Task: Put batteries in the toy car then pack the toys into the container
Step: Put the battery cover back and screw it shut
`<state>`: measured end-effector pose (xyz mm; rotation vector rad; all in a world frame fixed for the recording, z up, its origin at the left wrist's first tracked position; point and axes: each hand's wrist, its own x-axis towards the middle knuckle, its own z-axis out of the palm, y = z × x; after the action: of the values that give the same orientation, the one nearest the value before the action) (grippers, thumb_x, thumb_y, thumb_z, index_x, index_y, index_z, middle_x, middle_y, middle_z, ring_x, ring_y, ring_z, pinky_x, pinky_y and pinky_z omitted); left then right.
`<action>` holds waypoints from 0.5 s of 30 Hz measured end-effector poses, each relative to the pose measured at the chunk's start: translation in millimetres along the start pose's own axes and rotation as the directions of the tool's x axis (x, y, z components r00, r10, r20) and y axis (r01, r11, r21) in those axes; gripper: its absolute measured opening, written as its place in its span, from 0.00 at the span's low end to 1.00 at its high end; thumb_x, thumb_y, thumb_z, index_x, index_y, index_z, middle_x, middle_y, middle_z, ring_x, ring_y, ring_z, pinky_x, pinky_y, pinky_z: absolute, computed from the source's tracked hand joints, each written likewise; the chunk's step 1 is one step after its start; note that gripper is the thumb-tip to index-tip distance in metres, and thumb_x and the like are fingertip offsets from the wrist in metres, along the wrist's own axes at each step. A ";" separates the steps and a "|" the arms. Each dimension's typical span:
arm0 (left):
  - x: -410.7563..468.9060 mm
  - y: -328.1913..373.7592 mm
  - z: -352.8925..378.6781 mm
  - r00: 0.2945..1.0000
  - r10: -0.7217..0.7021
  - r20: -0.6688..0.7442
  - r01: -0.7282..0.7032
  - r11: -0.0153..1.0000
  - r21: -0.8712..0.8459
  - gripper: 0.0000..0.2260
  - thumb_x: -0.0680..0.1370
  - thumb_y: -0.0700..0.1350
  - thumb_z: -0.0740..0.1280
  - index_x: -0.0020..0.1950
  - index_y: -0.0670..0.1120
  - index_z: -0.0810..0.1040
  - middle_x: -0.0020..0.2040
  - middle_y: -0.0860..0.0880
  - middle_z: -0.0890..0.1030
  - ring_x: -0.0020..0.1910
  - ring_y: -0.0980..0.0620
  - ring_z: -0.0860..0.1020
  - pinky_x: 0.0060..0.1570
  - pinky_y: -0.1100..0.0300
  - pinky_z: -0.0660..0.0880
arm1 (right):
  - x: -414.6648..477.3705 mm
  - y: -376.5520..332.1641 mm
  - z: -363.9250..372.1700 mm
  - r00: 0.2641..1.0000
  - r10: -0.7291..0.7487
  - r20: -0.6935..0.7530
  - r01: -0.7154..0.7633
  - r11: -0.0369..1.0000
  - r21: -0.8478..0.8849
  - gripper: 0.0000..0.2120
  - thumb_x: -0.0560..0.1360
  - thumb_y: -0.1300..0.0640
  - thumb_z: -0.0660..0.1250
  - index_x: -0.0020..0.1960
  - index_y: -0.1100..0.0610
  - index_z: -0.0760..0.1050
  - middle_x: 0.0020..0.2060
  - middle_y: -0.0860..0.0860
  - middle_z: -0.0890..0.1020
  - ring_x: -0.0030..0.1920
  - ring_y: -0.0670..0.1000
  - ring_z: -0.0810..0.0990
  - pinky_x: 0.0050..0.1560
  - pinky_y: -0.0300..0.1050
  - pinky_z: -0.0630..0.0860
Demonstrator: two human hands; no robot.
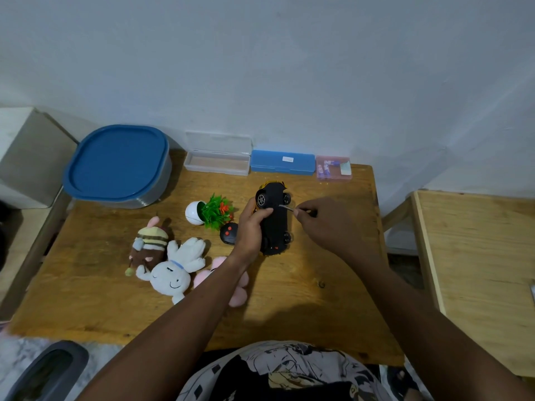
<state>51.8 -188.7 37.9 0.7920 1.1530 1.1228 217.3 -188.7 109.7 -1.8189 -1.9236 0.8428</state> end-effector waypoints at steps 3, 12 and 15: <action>0.1 -2.1 -1.3 1.000 -0.008 0.013 0.008 1.000 0.001 0.13 0.81 0.40 0.61 0.66 0.43 0.75 0.60 0.36 0.79 0.56 0.40 0.80 0.51 0.44 0.80 | -0.2 0.7 -1.3 1.000 0.008 0.023 -0.008 1.000 -0.005 0.11 0.80 0.52 0.63 0.55 0.53 0.83 0.37 0.42 0.79 0.37 0.40 0.75 0.36 0.34 0.65; -0.4 -3.5 -1.5 1.000 -0.009 0.022 0.009 1.000 0.004 0.14 0.81 0.40 0.61 0.66 0.42 0.75 0.60 0.37 0.80 0.55 0.43 0.81 0.49 0.48 0.80 | -1.0 -1.2 -4.8 0.999 0.023 0.047 -0.023 1.000 0.006 0.11 0.80 0.52 0.63 0.55 0.53 0.84 0.37 0.47 0.83 0.37 0.45 0.77 0.38 0.37 0.70; 0.2 -4.2 -2.4 1.000 -0.009 0.023 0.009 1.000 0.007 0.14 0.81 0.40 0.61 0.66 0.42 0.75 0.60 0.37 0.80 0.54 0.44 0.81 0.49 0.49 0.80 | -0.4 -0.8 -5.5 0.998 0.033 0.056 -0.033 0.999 -0.002 0.12 0.80 0.52 0.63 0.59 0.51 0.82 0.37 0.42 0.80 0.35 0.42 0.76 0.35 0.34 0.67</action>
<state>50.6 -189.9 33.3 0.8029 1.1406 1.0999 220.2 -188.2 114.5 -1.8515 -1.9328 0.9131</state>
